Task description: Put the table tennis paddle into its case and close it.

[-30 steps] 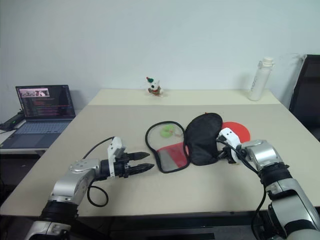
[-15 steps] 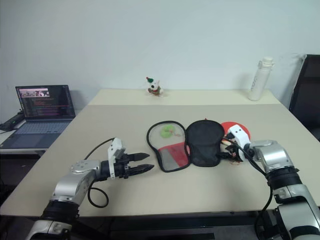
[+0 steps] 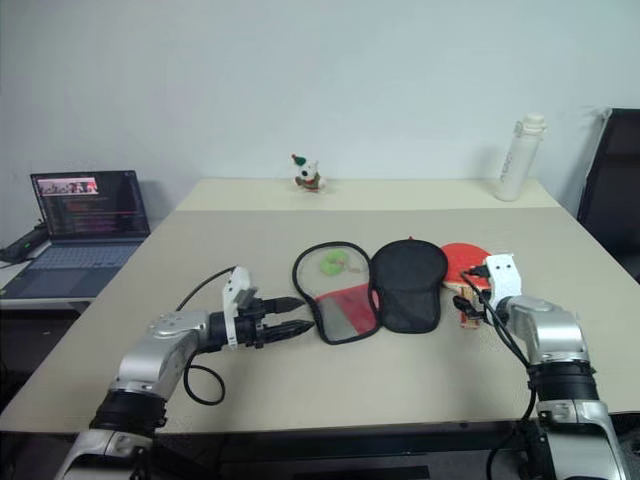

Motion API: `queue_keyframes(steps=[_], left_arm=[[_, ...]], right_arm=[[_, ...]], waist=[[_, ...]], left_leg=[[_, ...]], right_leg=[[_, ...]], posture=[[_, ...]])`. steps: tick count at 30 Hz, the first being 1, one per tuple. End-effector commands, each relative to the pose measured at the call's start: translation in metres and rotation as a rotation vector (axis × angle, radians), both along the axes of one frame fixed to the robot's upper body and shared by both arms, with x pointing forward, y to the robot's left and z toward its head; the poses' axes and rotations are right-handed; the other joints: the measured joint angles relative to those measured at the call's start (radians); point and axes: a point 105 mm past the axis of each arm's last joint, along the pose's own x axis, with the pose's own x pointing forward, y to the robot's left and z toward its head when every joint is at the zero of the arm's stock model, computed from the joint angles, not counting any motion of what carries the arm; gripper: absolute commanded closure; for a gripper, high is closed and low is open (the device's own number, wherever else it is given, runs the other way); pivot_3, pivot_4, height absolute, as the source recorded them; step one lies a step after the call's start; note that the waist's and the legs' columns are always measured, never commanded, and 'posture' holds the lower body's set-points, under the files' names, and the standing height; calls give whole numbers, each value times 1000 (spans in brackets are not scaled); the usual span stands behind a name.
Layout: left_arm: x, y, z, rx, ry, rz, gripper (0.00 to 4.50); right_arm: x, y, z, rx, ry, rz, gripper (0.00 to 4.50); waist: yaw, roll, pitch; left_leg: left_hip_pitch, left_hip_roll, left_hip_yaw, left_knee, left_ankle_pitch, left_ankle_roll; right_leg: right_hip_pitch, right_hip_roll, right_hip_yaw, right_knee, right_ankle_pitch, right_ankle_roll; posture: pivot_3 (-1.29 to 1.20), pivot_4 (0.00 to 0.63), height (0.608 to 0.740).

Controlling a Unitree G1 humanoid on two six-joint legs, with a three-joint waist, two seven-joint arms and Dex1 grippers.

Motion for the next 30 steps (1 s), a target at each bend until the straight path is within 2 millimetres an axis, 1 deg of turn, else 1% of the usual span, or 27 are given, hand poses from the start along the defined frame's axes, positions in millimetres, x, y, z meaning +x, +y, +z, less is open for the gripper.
queue_keyframes(steps=[1,3,7,11,15,18,20,21,26,29,30], left_arm=[[2,-4,9,-3,-37,-17,1206],[2,-5,9,-2,-38,-17,1206],[1,-3,10,-2,-41,-9,1206],[0,-1,8,0,-39,2,1206],[-1,0,8,1,-38,9,1206],[-2,1,8,2,-39,14,1206],[-3,1,8,3,-39,16,1206],[-3,2,8,3,-39,18,1206],[-4,2,8,6,-38,20,1206],[-5,0,8,4,-39,17,1206],[-5,0,8,3,-39,16,1206]], right_arm=[[7,2,6,12,-34,-38,34],[10,1,1,6,-26,-56,34],[19,-3,-7,50,-1,-116,34],[27,-5,-7,42,-12,-128,34],[33,-2,-8,11,-17,-117,34],[36,-2,-8,-6,-25,-127,636],[38,-4,-7,-14,-33,-138,1301],[38,-5,-6,-15,-36,-142,1514],[40,-18,2,-29,-76,-204,2868],[41,-29,13,-30,-115,-247,3325],[41,-35,19,-29,-133,-269,3362]], waist=[[0,0,0],[0,0,0],[0,0,0],[-1,0,0],[-2,0,0],[-2,0,0],[-4,0,0],[-4,0,0],[1,0,0],[5,0,0],[6,0,0]], left_leg=[[0,0,0,0,0,0],[0,0,0,0,0,0],[0,0,1,0,0,0],[1,0,1,0,0,0],[1,0,2,0,0,0],[1,0,2,1,0,0],[2,0,3,1,0,0],[3,0,3,1,0,0],[3,0,3,3,1,1],[3,0,3,4,2,3],[3,0,3,4,2,3]], right_leg=[[0,0,0,0,0,0],[0,0,0,0,0,0],[0,0,1,0,1,0],[0,0,1,0,0,0],[0,0,2,0,1,0],[1,0,3,0,1,0],[1,1,4,1,1,1],[1,1,4,1,1,1],[4,1,4,0,3,3],[5,-1,5,-2,5,4],[5,-1,5,-2,5,4]], posture=[[0,150,740],[0,150,740],[0,150,740],[0,150,740],[0,150,740],[0,150,740],[0,150,740],[0,150,740],[0,150,740],[0,150,740],[0,150,740]])
